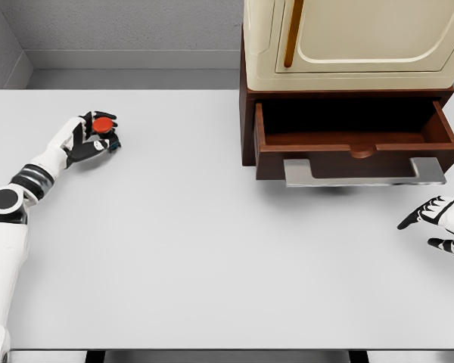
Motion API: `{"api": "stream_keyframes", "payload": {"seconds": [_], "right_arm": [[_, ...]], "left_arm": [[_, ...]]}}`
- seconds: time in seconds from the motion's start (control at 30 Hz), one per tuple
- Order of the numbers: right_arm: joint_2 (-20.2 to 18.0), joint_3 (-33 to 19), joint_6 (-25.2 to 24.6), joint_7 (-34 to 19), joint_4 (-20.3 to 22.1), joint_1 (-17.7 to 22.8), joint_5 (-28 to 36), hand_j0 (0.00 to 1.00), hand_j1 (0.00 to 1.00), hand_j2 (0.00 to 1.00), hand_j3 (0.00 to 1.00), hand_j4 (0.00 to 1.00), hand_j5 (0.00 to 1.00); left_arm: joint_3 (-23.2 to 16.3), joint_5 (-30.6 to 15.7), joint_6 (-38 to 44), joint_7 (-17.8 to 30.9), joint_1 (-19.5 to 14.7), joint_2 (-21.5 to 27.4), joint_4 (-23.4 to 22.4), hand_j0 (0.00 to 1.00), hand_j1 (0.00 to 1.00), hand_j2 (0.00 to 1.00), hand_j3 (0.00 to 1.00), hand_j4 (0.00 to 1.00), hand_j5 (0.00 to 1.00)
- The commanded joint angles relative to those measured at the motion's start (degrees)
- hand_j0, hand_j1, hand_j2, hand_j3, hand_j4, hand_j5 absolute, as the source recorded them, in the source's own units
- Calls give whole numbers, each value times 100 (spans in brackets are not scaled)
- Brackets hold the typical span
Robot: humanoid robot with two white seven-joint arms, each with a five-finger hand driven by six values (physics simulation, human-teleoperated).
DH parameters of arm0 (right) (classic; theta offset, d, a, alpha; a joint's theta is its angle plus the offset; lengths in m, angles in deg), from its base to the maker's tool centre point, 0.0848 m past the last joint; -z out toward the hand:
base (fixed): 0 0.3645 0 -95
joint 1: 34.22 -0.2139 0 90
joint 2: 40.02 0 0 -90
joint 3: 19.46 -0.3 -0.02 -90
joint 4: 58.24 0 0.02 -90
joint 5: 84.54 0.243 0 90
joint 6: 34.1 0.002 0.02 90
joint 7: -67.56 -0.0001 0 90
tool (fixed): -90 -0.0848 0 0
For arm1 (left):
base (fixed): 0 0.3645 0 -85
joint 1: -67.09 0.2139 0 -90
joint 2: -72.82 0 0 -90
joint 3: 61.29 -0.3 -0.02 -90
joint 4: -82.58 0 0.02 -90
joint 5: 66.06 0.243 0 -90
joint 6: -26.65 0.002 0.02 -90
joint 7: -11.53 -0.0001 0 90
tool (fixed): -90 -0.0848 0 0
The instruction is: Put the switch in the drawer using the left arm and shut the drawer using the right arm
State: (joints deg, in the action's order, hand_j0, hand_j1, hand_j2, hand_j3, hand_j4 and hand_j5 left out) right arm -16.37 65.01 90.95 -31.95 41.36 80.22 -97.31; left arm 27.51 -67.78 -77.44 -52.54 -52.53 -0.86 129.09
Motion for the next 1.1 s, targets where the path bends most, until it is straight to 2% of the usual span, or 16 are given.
{"api": "stream_keyframes", "payload": {"seconds": [0.0,0.07,0.27,0.47,0.7,0.83,1.0,1.07], "right_arm": [[-9,-1,-6,2,-2,0,38,67,67,67,67,67,67],[-9,-1,-6,2,-2,0,38,67,67,67,67,67,67],[-9,8,-6,2,7,0,38,67,67,67,67,67,67],[-9,-1,-6,11,-11,0,38,67,67,67,67,67,67],[-9,-1,-6,11,-37,9,38,67,67,67,67,67,67],[-9,-1,-6,11,-46,9,47,67,67,67,67,67,67],[-9,-1,-6,11,-55,9,47,67,67,67,67,67,67],[-9,-1,-6,11,-55,9,47,67,67,67,67,67,67]], "left_arm": [[6,-30,-24,0,0,3,138,46,46,46,46,46,46],[-12,-22,-6,0,-18,3,191,46,46,46,46,46,46],[-21,-4,29,9,18,-6,832,46,46,46,46,46,46],[-100,13,38,9,272,-15,1711,46,46,46,46,46,46],[-231,40,38,9,439,-15,2449,45,45,45,45,45,45],[-460,75,12,9,439,3,2880,45,45,45,45,45,45],[-460,848,3,9,563,-32,3531,45,45,45,45,45,45],[-451,1235,20,0,668,-59,3944,45,45,45,45,45,45]]}}
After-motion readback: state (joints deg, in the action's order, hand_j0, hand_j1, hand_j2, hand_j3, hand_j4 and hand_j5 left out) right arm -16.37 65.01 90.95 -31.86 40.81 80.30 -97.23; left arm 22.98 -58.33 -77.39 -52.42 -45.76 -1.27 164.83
